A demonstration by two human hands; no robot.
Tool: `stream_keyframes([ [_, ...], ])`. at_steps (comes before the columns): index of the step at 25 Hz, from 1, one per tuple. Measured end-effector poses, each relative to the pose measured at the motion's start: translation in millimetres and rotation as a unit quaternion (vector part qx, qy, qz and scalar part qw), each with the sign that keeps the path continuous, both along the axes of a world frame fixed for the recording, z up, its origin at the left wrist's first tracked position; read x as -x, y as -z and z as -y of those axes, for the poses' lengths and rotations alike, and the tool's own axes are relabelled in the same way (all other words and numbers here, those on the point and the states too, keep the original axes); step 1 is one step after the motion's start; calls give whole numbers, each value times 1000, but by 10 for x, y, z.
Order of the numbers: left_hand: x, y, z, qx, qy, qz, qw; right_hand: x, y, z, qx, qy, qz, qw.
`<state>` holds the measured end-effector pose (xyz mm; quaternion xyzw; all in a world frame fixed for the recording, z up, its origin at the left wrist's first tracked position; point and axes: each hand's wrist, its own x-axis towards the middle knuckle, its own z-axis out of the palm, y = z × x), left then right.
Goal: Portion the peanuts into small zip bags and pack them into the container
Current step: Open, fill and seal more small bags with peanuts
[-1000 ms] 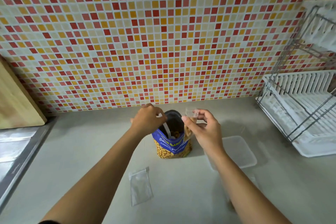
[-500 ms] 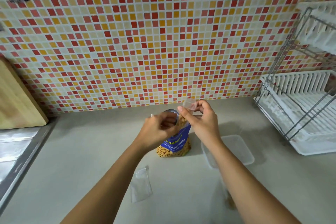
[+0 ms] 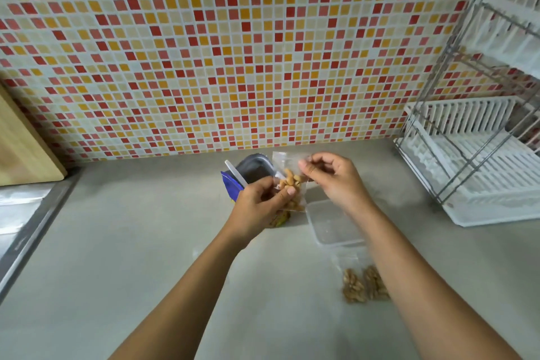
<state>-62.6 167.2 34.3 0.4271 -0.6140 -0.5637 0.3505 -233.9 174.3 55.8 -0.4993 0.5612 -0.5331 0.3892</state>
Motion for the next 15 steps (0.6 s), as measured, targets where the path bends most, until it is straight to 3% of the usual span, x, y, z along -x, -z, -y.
stream_keyframes([
  [5, 324, 388, -344, -105, 18, -73, 992, 296, 393, -334, -85, 2, -14, 996],
  [11, 442, 1070, -684, -288, 14, -33, 957, 534, 1105, -638, -218, -27, -77, 973],
  [13, 478, 1255, -832, -322, -20, 12, 946, 572, 1346, -714, -252, -45, -123, 959],
  [15, 532, 1391, -939, -286, -60, 128, 948, 566, 1520, -766, -260, -38, -191, 946],
])
